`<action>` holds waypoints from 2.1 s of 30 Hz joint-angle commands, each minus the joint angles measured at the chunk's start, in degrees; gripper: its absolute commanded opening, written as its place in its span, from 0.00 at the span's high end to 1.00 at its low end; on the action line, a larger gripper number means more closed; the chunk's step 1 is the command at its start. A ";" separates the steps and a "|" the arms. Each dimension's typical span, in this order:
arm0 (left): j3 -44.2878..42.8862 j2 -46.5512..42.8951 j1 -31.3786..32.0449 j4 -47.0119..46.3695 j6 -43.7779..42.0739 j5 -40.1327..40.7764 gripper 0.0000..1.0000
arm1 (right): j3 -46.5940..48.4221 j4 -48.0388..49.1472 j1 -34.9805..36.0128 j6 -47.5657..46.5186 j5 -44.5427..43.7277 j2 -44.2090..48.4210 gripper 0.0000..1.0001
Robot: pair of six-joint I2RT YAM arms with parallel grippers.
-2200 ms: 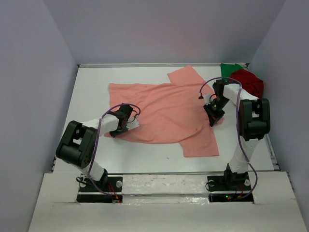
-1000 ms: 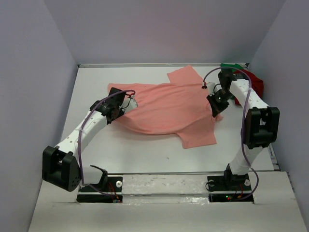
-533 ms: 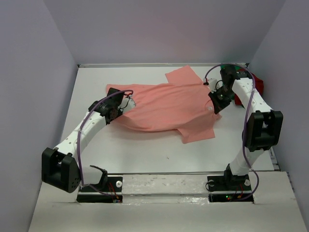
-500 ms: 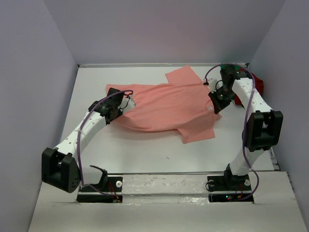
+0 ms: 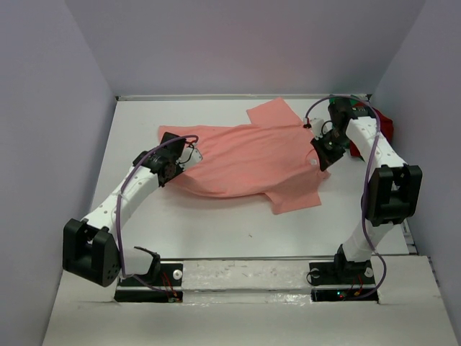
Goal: Fold and stack the t-shirts
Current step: Flatten out the tshirt
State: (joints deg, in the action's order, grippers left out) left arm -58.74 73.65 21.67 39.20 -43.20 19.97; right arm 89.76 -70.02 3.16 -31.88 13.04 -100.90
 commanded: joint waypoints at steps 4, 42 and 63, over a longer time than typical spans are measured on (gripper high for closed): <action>-0.32 0.71 -0.31 1.93 1.36 0.60 0.88 | -0.81 0.94 0.62 -0.99 -0.91 2.20 1.00; 7.24 4.22 -0.14 -8.78 -1.97 -12.14 0.59 | -7.49 4.10 0.62 -0.64 1.29 0.27 1.00; 10.31 11.34 -0.58 -16.26 -5.05 -7.57 0.64 | -5.56 4.10 0.62 -0.03 0.41 -3.69 1.00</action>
State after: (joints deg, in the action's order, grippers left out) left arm -49.39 85.32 21.63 23.90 -46.70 10.66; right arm 81.78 -66.83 3.16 -32.21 13.50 -104.05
